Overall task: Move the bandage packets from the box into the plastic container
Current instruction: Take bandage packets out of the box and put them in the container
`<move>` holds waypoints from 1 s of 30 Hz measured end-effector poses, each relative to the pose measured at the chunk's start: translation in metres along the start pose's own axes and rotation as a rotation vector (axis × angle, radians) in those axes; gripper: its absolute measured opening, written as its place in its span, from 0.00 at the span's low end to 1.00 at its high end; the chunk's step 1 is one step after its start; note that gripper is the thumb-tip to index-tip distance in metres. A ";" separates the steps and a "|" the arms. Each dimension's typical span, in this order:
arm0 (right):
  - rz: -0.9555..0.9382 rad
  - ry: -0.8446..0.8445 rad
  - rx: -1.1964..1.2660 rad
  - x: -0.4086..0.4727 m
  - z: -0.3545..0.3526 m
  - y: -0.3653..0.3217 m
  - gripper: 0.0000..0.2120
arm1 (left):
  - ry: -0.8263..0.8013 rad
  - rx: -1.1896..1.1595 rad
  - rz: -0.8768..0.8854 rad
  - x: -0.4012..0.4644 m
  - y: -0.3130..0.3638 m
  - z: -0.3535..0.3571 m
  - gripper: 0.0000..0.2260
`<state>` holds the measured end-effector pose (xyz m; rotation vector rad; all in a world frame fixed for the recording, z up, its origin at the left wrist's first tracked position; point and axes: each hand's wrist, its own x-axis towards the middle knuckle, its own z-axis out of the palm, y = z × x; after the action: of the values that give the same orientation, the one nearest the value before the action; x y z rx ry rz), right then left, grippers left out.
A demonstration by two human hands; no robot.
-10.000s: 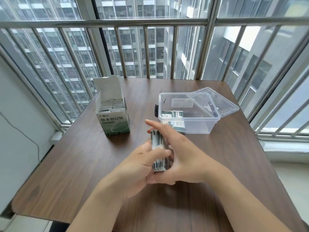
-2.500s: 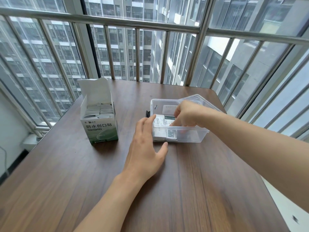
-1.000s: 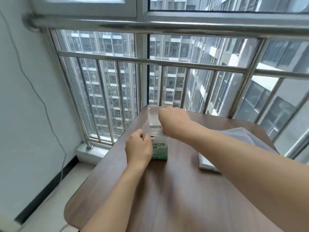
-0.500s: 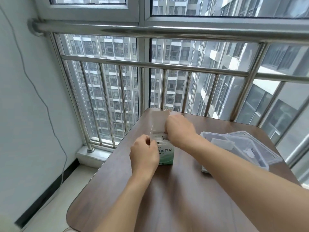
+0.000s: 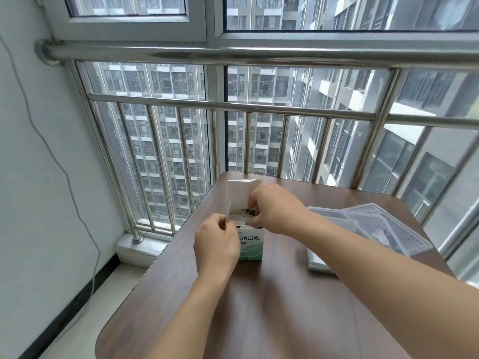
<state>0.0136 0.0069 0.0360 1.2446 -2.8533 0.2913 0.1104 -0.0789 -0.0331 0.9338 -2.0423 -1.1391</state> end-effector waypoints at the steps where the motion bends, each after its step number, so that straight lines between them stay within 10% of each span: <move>1: -0.019 0.025 -0.064 -0.001 0.000 -0.001 0.10 | 0.000 -0.001 -0.001 0.000 0.000 0.000 0.16; 4: -0.043 0.071 -0.174 -0.003 0.003 -0.003 0.20 | 0.000 0.002 -0.008 0.000 0.001 0.001 0.16; 16: -0.062 0.103 -0.218 0.008 0.019 0.006 0.03 | 0.001 0.046 0.025 -0.004 0.005 0.000 0.16; 30: -0.029 0.061 -0.138 0.007 0.019 0.006 0.10 | -0.008 0.038 0.002 -0.001 0.003 0.003 0.10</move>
<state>0.0054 0.0031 0.0172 1.2284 -2.7487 0.1260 0.1079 -0.0759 -0.0318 0.9476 -2.0771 -1.1082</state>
